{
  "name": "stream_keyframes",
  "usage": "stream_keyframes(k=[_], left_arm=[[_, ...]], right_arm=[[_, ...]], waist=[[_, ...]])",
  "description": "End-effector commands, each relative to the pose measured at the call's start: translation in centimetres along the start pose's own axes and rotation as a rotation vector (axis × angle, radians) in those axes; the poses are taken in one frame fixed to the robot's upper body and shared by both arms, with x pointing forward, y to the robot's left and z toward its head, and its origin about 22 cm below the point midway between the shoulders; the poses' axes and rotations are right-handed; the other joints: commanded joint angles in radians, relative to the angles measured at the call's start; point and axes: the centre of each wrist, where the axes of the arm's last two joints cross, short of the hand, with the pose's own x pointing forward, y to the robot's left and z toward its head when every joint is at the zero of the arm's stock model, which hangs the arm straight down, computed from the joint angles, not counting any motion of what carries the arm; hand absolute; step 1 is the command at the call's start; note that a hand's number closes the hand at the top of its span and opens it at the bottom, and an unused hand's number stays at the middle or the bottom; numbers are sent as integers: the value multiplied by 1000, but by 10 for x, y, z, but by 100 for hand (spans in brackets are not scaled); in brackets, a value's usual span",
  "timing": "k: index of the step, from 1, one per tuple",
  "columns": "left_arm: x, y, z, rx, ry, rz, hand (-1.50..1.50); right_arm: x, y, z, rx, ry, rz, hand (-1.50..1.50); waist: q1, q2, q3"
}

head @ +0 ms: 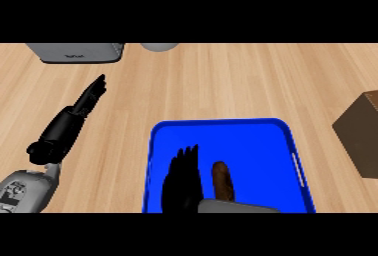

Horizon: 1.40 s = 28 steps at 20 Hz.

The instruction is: Pick the sweet potato from the tray and place it in the cardboard box

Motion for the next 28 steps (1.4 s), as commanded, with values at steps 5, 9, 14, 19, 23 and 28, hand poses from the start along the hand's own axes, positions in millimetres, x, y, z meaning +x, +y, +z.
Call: stream_keyframes(k=[5,9,14,19,23,28], left_arm=[[7,20,-6,-6,-13,-1,0],[-6,4,0,-23,-3,4,0],[-3,15,0,3,-9,5,0],[8,6,-12,-8,-8,-13,0],[-4,14,8,-15,3,1,0],[4,-3,-12,-7,-14,2,0]], right_arm=[[1,-6,5,29,195,32,-150],[1,14,-9,73,203,14,-150],[-7,29,-4,71,253,56,-150],[-14,33,-4,86,259,54,-150],[-22,54,-16,118,258,24,-150],[-28,53,-17,43,112,76,150]], waist=[[7,2,1],[10,5,1],[7,2,0],[8,3,1],[16,5,1],[16,6,1]])
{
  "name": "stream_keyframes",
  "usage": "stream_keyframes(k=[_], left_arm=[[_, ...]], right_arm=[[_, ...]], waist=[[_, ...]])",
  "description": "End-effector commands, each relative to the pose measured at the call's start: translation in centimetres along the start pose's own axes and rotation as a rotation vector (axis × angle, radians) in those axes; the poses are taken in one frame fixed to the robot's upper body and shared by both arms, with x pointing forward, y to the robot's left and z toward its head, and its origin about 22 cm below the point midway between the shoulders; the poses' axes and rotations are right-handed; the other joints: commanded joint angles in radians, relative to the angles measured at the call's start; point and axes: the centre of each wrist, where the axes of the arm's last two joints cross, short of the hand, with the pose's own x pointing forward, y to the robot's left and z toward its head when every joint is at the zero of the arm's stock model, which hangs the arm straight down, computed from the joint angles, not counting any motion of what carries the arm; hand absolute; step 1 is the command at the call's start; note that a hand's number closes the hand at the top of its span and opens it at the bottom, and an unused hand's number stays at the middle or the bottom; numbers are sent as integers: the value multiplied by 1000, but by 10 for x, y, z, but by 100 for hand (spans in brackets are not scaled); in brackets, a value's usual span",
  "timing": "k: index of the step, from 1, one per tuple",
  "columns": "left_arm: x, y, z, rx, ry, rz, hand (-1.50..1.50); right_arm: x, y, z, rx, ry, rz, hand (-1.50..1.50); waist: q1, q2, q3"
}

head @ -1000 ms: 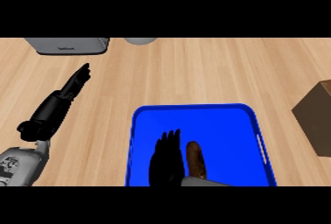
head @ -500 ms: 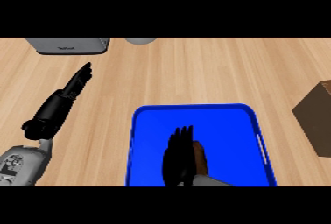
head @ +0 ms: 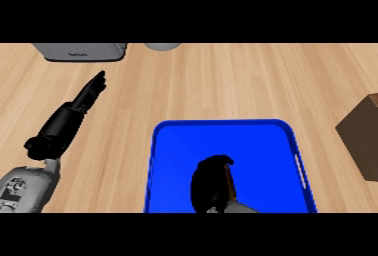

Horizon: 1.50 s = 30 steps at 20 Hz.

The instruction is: Pick the sweet potato from the tray and place it in the cardboard box

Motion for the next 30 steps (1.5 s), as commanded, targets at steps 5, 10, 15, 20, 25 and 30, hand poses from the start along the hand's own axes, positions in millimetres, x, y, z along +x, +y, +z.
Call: stream_keyframes(k=[5,10,15,20,25,30], left_arm=[[-7,-10,3,-5,5,-4,0],[-4,-16,6,3,-2,15,0],[4,2,1,11,-30,-9,0],[-5,-3,-2,-2,-12,16,0],[6,9,5,-8,5,-7,0],[-3,4,2,-3,-3,1,0]], right_arm=[[2,17,-3,-117,-19,77,150],[-65,-15,-35,-221,106,-378,150],[-159,-29,-61,-329,230,-866,150],[-204,-30,-83,-535,267,-886,150],[-222,-49,-81,-646,327,-760,150],[-249,-88,-46,-753,529,-889,150]], waist=[[3,4,0],[0,9,4],[2,22,7],[12,12,1],[9,3,0],[-13,-2,-1]])
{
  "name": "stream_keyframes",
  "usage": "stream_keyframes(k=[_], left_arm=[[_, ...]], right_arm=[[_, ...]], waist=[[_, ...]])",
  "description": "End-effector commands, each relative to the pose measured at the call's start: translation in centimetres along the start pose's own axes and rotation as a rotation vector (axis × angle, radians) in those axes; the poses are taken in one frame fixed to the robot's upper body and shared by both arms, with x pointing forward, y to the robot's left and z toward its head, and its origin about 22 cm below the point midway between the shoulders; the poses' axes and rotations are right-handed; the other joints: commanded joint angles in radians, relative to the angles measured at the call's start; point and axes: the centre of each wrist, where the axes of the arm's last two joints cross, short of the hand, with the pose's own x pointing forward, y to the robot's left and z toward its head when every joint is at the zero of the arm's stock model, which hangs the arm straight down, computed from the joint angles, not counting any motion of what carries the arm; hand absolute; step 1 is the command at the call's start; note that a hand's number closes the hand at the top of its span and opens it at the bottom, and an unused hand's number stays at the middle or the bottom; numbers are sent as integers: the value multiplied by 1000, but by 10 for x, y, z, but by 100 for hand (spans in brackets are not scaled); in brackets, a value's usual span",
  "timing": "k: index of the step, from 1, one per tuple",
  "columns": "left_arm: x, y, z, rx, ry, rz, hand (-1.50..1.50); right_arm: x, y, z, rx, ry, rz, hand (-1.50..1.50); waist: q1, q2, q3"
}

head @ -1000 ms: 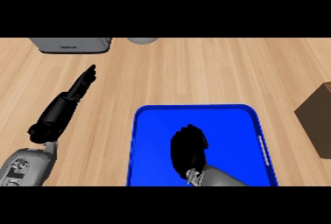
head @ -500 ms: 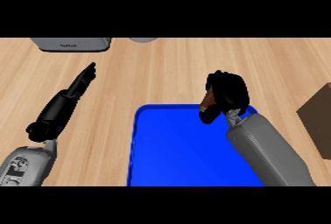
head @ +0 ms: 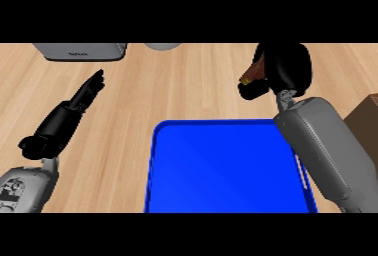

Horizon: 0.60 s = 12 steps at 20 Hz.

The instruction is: Pick the sweet potato from the tray and place it in the cardboard box

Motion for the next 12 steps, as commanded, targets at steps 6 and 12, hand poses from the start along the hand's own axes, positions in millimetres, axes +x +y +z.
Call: stream_keyframes(k=[6,12], left_arm=[[0,-16,13,21,6,9,0],[-7,-16,14,6,15,-3,0]], right_arm=[[-48,-51,-14,-306,383,-150,150],[-116,-91,-16,-362,500,-172,150]], waist=[[-3,-4,0],[-11,-3,0]])
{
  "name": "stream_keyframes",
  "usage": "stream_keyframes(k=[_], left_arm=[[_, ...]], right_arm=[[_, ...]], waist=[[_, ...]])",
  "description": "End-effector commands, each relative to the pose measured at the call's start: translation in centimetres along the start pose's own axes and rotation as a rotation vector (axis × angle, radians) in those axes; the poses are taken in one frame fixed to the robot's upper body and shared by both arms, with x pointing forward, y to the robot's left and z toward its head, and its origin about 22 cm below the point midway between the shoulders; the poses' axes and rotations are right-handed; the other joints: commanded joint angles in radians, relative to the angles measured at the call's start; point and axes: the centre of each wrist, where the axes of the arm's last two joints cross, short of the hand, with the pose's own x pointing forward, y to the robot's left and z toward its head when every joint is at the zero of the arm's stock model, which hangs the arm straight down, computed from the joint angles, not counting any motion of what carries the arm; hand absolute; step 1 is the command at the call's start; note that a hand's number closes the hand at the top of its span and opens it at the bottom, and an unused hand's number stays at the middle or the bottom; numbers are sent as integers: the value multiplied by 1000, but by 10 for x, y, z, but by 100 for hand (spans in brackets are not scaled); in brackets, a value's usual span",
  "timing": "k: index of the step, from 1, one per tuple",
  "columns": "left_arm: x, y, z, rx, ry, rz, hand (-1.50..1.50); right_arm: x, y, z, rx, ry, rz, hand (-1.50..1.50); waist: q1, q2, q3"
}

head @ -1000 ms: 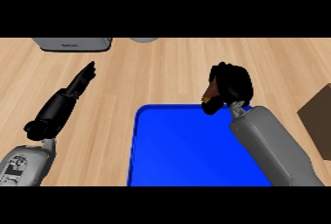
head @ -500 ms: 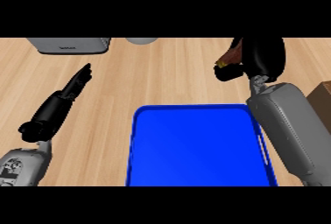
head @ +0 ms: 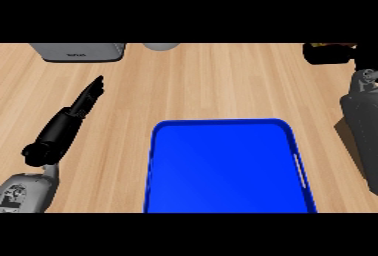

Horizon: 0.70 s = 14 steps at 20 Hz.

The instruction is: Pick the sweet potato from the tray and place it in the cardboard box

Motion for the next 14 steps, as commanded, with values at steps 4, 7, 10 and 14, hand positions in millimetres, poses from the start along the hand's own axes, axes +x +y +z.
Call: stream_keyframes(k=[4,7,10,14], left_arm=[[8,8,-11,-6,-2,-10,0],[-2,9,-4,-3,-8,-6,0],[-4,3,-13,11,-13,-15,0],[6,3,-2,8,-3,-7,0]], right_arm=[[-80,-27,-51,-72,113,37,150],[-110,-32,-64,36,152,118,150],[-131,-25,-63,202,207,165,150],[-181,-39,-83,390,268,174,150]], waist=[[4,4,0],[5,4,0],[-6,5,0],[4,2,1]])
